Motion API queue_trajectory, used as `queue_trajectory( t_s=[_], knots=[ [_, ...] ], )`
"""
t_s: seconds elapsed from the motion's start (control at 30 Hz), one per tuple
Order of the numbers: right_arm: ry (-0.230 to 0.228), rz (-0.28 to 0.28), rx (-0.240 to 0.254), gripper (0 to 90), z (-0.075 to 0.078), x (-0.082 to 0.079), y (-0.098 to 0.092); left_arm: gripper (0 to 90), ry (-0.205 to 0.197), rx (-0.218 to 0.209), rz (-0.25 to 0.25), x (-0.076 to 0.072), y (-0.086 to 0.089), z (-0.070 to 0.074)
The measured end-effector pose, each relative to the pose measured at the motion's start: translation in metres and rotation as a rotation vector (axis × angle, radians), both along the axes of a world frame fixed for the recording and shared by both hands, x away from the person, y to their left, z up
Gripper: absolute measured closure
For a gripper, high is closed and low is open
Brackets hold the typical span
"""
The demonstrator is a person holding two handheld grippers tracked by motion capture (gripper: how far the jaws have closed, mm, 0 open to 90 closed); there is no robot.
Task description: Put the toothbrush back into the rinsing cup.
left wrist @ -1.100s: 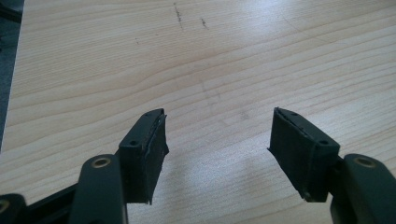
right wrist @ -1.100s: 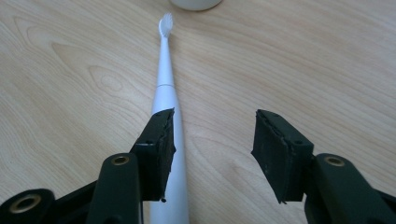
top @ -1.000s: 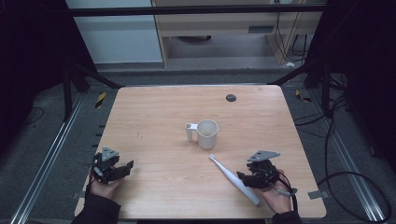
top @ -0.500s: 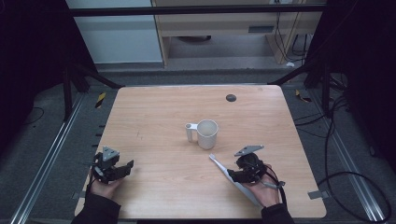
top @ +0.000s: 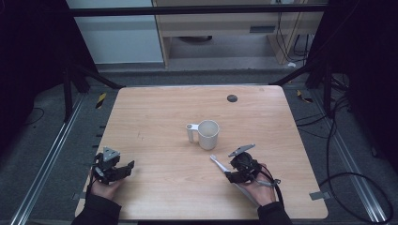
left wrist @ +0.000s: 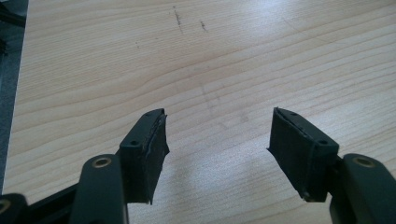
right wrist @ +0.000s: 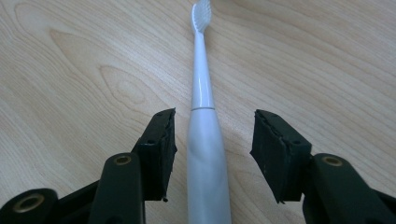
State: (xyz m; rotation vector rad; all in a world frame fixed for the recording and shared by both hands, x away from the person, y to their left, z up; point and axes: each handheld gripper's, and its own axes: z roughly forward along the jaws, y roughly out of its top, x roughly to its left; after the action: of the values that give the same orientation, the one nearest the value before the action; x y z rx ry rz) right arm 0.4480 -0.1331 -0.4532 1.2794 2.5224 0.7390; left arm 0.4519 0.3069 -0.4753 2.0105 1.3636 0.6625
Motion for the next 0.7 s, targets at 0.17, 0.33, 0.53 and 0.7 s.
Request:
queue_trajectory(
  t_s=[0.17,0.33,0.53,0.7],
  knots=[
    [0.021,0.007,-0.017,51.4,-0.003,0.002,-0.001,35.6,0.004,0.001,-0.004,0.000,0.000,0.000],
    [0.045,0.011,-0.022,52.4,-0.005,0.002,0.001,35.6,-0.001,0.000,-0.004,-0.001,0.000,0.000],
    [0.067,0.007,-0.032,54.3,-0.010,0.004,0.003,35.6,0.004,0.004,-0.008,0.000,-0.001,0.000],
    [0.094,0.010,-0.043,56.8,-0.014,0.006,0.004,35.7,0.006,0.003,-0.008,0.000,-0.001,0.000]
  ],
)
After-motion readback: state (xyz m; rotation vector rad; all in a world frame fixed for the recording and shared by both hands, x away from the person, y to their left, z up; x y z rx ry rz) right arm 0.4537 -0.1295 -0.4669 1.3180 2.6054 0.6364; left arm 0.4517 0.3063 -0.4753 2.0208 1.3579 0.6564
